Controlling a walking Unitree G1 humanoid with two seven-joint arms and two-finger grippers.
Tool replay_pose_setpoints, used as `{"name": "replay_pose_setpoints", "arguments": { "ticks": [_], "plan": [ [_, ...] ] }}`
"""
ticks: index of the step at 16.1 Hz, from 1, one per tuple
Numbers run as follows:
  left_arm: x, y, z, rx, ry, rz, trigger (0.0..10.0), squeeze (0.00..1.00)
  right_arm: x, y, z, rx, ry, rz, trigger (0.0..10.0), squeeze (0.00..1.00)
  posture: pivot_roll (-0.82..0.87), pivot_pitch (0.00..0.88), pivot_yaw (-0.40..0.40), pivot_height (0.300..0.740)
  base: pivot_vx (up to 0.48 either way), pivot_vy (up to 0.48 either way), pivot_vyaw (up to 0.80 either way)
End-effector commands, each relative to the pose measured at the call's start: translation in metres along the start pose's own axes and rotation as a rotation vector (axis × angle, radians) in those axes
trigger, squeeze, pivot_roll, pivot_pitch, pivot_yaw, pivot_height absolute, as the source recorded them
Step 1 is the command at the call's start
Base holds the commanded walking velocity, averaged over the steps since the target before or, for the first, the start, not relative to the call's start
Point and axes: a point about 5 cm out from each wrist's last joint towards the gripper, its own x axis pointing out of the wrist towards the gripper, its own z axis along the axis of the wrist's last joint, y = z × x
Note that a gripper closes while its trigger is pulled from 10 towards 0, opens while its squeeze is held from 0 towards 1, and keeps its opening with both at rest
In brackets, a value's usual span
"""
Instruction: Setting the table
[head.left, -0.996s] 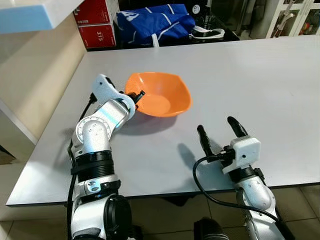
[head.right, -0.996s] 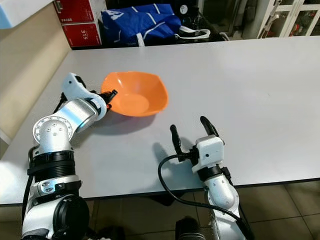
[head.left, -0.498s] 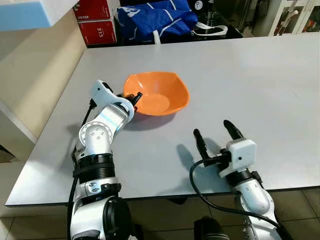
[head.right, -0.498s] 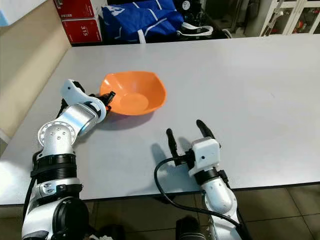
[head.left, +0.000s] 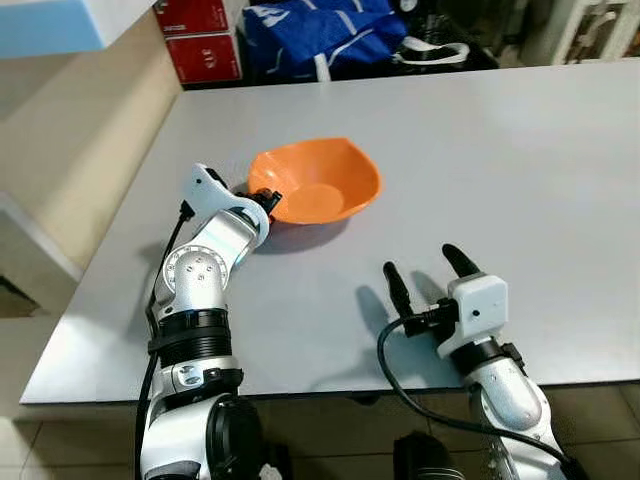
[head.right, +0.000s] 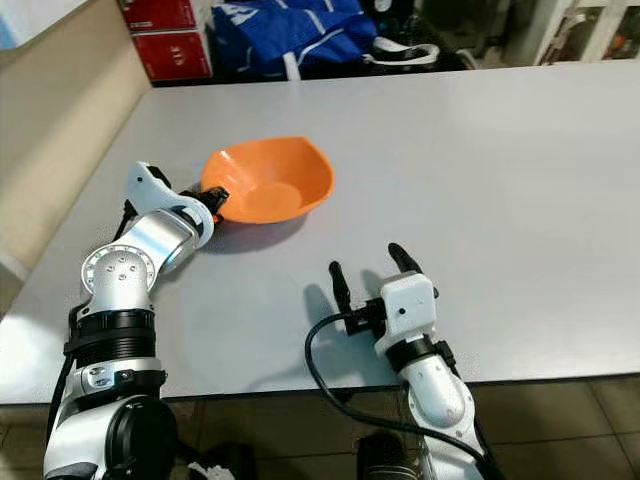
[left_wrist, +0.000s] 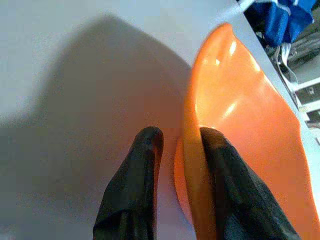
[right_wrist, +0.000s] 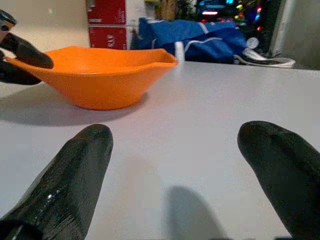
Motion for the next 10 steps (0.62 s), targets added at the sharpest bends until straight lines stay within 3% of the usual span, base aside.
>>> {"name": "replay_pose_setpoints", "arguments": {
  "ticks": [1,8,10],
  "plan": [
    [-0.002,-0.002,-0.006,-0.013,0.004,-0.009,10.0,1.0,-0.003,0.003,-0.005,0.013,0.045,0.01,10.0,0.0,-0.2,0.0,0.128,0.666,0.0,0.0,0.0],
    [-0.017,-0.005,0.012,0.097,-0.071,-0.056,10.0,1.0,-0.001,0.006,-0.009,0.022,0.071,0.016,10.0,0.0,-0.18,0.0,0.127,0.666,0.0,0.0,0.0],
    [-0.026,-0.01,0.025,0.252,-0.168,-0.106,10.0,1.0,0.001,0.006,-0.016,0.026,0.084,0.015,10.0,0.0,-0.18,0.0,0.129,0.666,0.0,0.0,0.0]
  ]
}}
